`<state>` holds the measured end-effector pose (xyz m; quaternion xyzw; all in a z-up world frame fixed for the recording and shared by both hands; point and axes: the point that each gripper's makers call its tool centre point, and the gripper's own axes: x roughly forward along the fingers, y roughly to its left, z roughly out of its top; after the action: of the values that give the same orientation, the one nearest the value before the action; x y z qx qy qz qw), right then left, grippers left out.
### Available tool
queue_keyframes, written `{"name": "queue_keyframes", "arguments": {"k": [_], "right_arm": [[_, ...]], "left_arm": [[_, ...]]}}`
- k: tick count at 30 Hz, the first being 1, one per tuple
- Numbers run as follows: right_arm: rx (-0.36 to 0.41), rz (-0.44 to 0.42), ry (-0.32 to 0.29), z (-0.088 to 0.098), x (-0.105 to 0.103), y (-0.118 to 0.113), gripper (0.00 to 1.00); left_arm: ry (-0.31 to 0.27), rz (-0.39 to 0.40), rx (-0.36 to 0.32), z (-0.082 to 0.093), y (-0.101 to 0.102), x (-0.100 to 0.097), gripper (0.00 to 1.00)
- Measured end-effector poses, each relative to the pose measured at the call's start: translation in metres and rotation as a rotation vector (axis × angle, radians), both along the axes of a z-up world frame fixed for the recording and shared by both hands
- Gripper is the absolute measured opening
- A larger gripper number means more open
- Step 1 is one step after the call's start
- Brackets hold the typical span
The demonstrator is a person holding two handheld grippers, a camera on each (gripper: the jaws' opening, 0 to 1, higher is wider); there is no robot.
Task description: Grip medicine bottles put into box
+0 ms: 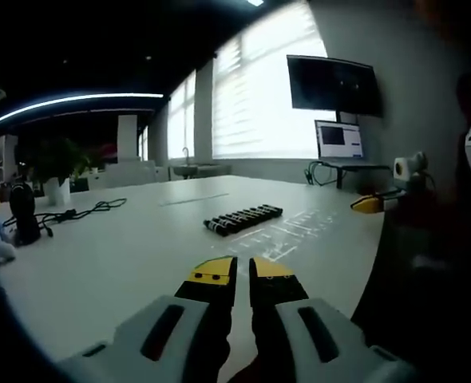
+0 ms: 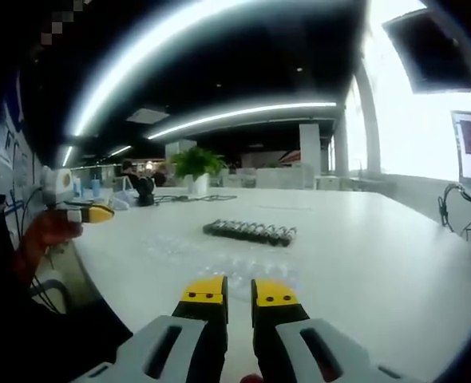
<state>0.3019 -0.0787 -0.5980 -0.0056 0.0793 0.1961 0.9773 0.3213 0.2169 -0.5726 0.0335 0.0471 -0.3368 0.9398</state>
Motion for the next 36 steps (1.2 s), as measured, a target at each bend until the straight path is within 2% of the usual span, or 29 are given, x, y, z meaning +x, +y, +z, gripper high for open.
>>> {"name": "queue_keyframes", "arguments": {"k": [5,12,20,25,32,36], "right_arm": [[0.003,0.011,-0.019,0.003,-0.001,0.003,0.08],[-0.039,0.007,0.001,0.000,-0.001,0.002,0.08],[-0.043,0.005,-0.012,0.004,-0.001,0.001,0.08],[-0.062,0.000,-0.013,0.010,0.006,-0.001,0.08],[-0.084,0.008,-0.038,0.020,0.018,-0.001,0.08],[-0.103,0.009,-0.046,0.024,0.023,0.001,0.08]], "left_arm": [[0.008,0.001,0.005,-0.002,0.000,0.001,0.00],[-0.003,0.003,0.014,0.000,-0.001,0.002,0.01],[-0.006,0.002,0.019,0.003,0.002,0.000,0.01],[-0.010,0.007,0.006,0.005,0.004,0.001,0.01],[-0.032,0.009,0.033,0.011,0.005,0.003,0.01],[-0.027,0.014,0.019,0.013,0.006,0.007,0.01]]}}
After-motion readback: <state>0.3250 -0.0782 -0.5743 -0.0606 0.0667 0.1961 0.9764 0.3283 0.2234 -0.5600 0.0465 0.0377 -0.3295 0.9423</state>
